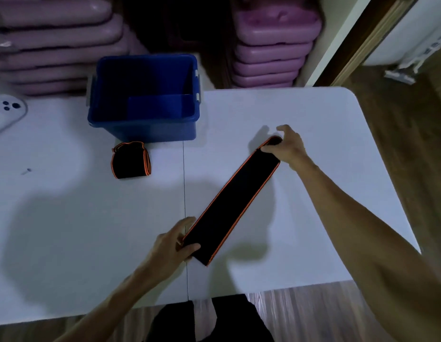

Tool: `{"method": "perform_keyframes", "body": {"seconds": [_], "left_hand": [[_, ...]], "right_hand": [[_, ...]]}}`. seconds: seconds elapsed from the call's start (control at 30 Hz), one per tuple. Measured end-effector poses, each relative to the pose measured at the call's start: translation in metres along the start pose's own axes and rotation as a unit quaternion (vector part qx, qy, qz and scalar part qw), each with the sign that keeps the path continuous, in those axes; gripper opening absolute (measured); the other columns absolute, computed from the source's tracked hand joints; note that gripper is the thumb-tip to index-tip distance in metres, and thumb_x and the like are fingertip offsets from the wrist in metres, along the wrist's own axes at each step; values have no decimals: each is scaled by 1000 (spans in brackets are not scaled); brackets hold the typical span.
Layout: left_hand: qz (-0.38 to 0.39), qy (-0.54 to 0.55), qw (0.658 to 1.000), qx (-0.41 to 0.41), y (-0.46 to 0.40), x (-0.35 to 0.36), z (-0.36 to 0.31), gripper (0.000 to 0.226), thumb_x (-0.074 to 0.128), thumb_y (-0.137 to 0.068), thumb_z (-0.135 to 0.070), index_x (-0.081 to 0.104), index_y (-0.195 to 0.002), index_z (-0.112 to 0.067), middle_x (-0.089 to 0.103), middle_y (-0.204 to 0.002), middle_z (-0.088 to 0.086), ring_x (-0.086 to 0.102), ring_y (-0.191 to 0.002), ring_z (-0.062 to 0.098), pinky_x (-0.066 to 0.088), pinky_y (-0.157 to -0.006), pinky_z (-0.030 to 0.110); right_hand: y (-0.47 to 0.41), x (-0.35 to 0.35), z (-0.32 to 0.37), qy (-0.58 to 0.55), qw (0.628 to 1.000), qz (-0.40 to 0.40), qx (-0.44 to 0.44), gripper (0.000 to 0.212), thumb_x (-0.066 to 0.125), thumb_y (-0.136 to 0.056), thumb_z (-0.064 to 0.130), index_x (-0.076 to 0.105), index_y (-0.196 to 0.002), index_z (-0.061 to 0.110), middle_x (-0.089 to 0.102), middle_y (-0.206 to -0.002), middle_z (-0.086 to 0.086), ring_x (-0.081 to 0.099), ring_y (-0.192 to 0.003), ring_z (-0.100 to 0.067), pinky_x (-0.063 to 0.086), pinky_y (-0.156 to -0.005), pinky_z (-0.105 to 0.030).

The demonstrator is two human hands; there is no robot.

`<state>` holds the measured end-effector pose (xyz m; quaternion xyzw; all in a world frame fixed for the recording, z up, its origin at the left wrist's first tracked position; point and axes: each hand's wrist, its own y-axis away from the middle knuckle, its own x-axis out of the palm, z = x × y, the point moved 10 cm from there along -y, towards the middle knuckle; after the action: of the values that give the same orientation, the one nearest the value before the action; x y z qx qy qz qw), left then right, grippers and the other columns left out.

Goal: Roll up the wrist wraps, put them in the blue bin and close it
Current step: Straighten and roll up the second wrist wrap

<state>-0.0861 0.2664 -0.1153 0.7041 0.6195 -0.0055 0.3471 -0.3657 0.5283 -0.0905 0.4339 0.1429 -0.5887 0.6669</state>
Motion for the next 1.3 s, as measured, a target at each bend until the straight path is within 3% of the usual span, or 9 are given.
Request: {"method": "perform_keyframes", "body": {"seconds": [0.13, 0.23, 0.4, 0.53, 0.77, 0.9, 1.07, 1.2, 1.3], "left_hand": [[99, -67, 990, 68, 14, 36, -13, 77, 70, -83, -35, 23, -143, -43, 68, -99, -8, 66, -82, 9, 54, -76, 28], [120, -310, 928, 166, 10, 40, -18, 87, 63, -85, -46, 5, -149, -38, 51, -113, -4, 55, -94, 15, 49, -80, 31], [19, -457, 793, 403, 11, 31, -47, 71, 79, -66, -48, 53, -126, -19, 58, -113, 7, 55, -96, 24, 53, -63, 31], [48, -457, 753, 471, 15, 42, -44, 55, 61, -81, -45, 53, -126, -14, 55, -129, 7, 49, -114, 21, 57, -76, 36], [72, -448, 736, 502, 26, 52, -44, 44, 43, -91, -37, 59, -122, -11, 64, -125, 11, 64, -109, 23, 57, -84, 35], [95, -500, 693, 511, 32, 61, -41, 49, 23, -98, -22, 61, -121, -2, 63, -126, 14, 61, -113, 27, 51, -95, 38], [111, -516, 691, 494, 35, 65, -36, 60, 13, -84, -6, 54, -125, 6, 57, -133, 17, 56, -120, 31, 52, -95, 40], [100, -503, 720, 466, 28, 61, -32, 45, 42, -92, -17, 48, -134, -2, 52, -139, 14, 54, -123, 26, 55, -89, 38], [96, -503, 739, 439, 26, 60, -33, 59, 68, -83, -24, 48, -135, -3, 50, -140, 17, 54, -123, 27, 55, -88, 36]], "right_hand": [[86, 18, 8, 48, 979, -94, -173, 56, 65, -87, 34, 45, -138, 22, 40, -144, -12, 34, -132, -34, 37, -106, -44], [154, 52, -13, 72, 962, -104, -244, 45, 63, -89, 34, 54, -131, 21, 43, -141, -9, 35, -132, -29, 35, -107, -40], [238, 110, -43, 89, 953, -56, -285, 41, 59, -91, 44, 61, -125, 20, 51, -137, -3, 43, -130, -22, 44, -102, -43], [283, 148, -53, 118, 944, -48, -304, 58, 64, -85, 55, 57, -132, 22, 49, -144, -2, 44, -134, -20, 39, -105, -35], [292, 155, -62, 130, 950, -103, -266, 50, 62, -88, 42, 59, -131, 17, 55, -142, -6, 48, -132, -21, 46, -103, -38], [295, 148, -60, 135, 948, -115, -264, 49, 66, -89, 44, 63, -127, 15, 57, -139, -6, 52, -130, -21, 48, -102, -39], [297, 147, -49, 182, 929, -126, -297, 47, 56, -94, 50, 59, -132, 21, 62, -128, -7, 57, -122, -23, 53, -92, -38], [296, 153, -55, 245, 907, -134, -314, 53, 53, -95, 52, 54, -137, 20, 57, -135, -12, 53, -126, -27, 52, -90, -38], [294, 156, -56, 272, 901, -131, -310, 59, 50, -95, 54, 49, -142, 19, 54, -138, -13, 53, -124, -29, 51, -89, -39]]}}
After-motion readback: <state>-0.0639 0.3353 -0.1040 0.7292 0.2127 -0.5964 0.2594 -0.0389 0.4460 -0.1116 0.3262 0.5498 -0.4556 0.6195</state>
